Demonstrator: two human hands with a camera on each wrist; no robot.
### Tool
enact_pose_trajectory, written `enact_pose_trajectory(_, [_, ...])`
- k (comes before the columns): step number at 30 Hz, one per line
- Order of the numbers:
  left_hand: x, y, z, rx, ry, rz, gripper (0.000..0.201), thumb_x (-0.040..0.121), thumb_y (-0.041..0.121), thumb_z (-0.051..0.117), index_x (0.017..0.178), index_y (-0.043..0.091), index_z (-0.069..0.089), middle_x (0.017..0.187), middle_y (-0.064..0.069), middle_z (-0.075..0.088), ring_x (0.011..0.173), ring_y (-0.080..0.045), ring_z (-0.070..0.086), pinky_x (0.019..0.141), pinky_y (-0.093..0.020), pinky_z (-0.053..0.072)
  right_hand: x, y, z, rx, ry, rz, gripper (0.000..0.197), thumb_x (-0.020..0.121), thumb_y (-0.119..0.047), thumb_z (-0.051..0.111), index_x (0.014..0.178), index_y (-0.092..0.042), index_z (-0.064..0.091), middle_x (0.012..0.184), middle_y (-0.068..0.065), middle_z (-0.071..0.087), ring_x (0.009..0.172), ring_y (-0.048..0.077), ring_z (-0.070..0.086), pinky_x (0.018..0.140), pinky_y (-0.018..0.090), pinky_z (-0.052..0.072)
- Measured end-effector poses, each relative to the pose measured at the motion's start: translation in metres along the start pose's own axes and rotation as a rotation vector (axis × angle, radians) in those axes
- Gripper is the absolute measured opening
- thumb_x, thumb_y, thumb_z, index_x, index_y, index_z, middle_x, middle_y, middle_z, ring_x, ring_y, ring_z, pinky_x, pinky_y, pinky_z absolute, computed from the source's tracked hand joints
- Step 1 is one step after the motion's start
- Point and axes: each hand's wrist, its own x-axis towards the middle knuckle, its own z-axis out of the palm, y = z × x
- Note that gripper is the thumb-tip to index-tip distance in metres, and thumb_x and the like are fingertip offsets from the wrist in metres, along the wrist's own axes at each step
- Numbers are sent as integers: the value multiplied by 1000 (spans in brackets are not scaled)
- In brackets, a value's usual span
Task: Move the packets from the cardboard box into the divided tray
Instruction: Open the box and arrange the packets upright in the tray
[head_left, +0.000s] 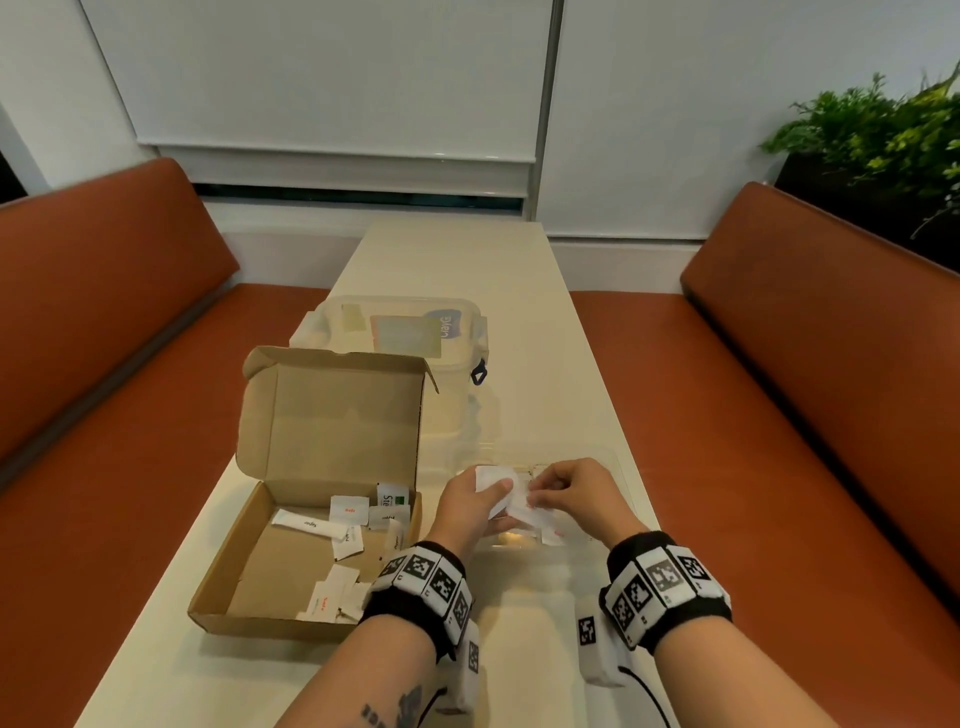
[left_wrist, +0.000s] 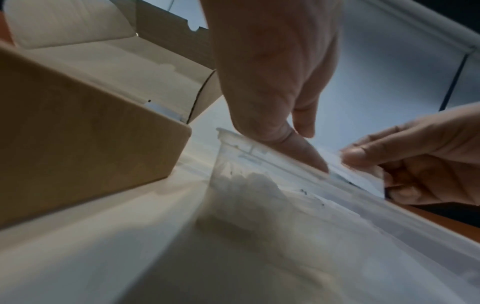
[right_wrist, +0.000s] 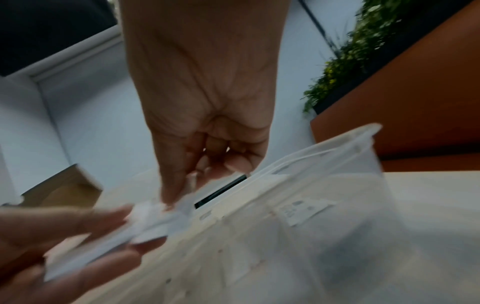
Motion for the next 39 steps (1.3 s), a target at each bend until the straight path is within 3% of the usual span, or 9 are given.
enact_pose_trajectory(5, [3,-5,-3,-120,37,-10,25,98,3,44,122,4,52,110,-20,63,91,-27,68,76,-30,57,-5,20,-13,-233,104,62,11,76,-11,74,69,-17,69,73,-3,67,70,13,60,69,26,49])
enact_pose_trajectory(8, [3,-6,-3,-134,43,-10,25,97,2,43,120,5,54,108,-19,64,92,-26,68,75,-29,56,-8,28,-9,-330,39,66,10,78,-11,71,71,-18,70,73,-8,66,69,10,61,68,23,52])
enact_pose_trajectory(14, [3,-6,-2,-141,42,-18,25,97,0,43,118,6,55,101,-16,66,90,-25,68,75,-28,56,-7,35,3,-511,14,-13,11,80,-14,68,73,-22,70,77,-7,65,74,9,58,59,15,38])
enact_pose_trajectory(17, [3,-5,-2,-135,37,-18,24,96,0,44,117,7,54,105,-18,65,87,-24,69,71,-26,57,-6,35,4,-551,-12,-19,16,77,-16,71,73,-24,59,75,-10,52,71,8,49,55,15,31])
enact_pose_trajectory(23, [3,-5,-2,-122,38,-19,25,96,0,44,119,6,53,111,-22,63,84,-24,68,66,-24,58,0,34,8,-617,-37,4,37,74,-3,64,58,-23,37,62,-8,47,60,12,44,52,19,32])
enact_pose_trajectory(31, [1,-4,-2,-91,38,-12,22,94,0,50,114,6,56,111,-20,64,87,-27,70,67,-26,59,1,34,11,-555,7,70,36,75,-2,63,59,-22,38,62,-7,47,60,12,45,53,18,34])
enact_pose_trajectory(34, [0,-3,-1,-55,26,3,27,89,-1,59,115,3,56,113,-20,63,90,-31,68,68,-28,60,-1,31,10,-522,27,60,32,77,-9,66,63,-23,41,64,-8,48,61,11,45,54,20,34])
enact_pose_trajectory(37, [-2,-2,-1,-48,-6,4,27,83,-2,67,109,3,59,107,-18,66,91,-30,69,66,-26,59,-3,22,11,-286,155,-33,14,85,-27,66,77,-22,56,70,-7,57,64,8,50,60,22,40])
enact_pose_trajectory(39, [-2,-1,-1,-48,-39,3,26,82,-3,68,105,5,61,100,-15,69,86,-27,71,65,-26,58,-4,13,12,-45,175,-56,10,88,-28,64,83,-20,65,76,-3,65,65,9,55,61,19,44])
